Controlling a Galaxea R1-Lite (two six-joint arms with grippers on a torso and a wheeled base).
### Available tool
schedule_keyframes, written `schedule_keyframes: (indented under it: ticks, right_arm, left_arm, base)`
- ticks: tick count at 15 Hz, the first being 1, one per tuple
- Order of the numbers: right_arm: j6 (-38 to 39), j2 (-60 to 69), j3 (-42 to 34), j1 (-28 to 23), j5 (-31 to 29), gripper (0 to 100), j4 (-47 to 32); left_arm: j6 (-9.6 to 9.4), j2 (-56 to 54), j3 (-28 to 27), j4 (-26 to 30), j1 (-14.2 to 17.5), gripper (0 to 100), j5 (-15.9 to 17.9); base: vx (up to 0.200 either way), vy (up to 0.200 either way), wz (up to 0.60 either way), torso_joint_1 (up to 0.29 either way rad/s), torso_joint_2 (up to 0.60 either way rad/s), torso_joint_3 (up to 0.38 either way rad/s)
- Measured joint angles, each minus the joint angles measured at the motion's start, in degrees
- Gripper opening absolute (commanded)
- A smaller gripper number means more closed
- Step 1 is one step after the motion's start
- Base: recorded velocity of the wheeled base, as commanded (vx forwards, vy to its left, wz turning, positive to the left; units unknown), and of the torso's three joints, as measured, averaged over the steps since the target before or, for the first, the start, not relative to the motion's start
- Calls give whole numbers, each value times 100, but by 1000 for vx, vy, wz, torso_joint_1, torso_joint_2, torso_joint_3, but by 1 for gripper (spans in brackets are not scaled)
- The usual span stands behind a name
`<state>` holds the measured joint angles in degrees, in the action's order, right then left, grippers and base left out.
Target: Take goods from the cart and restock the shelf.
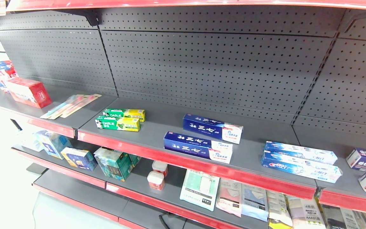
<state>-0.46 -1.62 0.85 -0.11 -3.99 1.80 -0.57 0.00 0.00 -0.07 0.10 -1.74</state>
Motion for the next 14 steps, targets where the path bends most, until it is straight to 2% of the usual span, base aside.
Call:
schedule_keyframes:
  ticks: [2, 11, 14]
  right_arm:
    - [-169, 111, -56, 4, 494, 100, -165]
    - [28, 167, -85, 1, 323, 100, -194]
    - [30, 167, -85, 1, 325, 100, -194]
  left_arm:
    - [-27, 0, 0, 0, -2, 100, 13]
    - [-32, 0, 0, 10, -2, 100, 18]
    - [-32, 0, 0, 7, -2, 100, 18]
  base:
    - [0, 0, 0, 0, 0, 0]
    - [0, 0, 0, 0, 0, 0]
    - [0, 0, -600, 1, -4, 2]
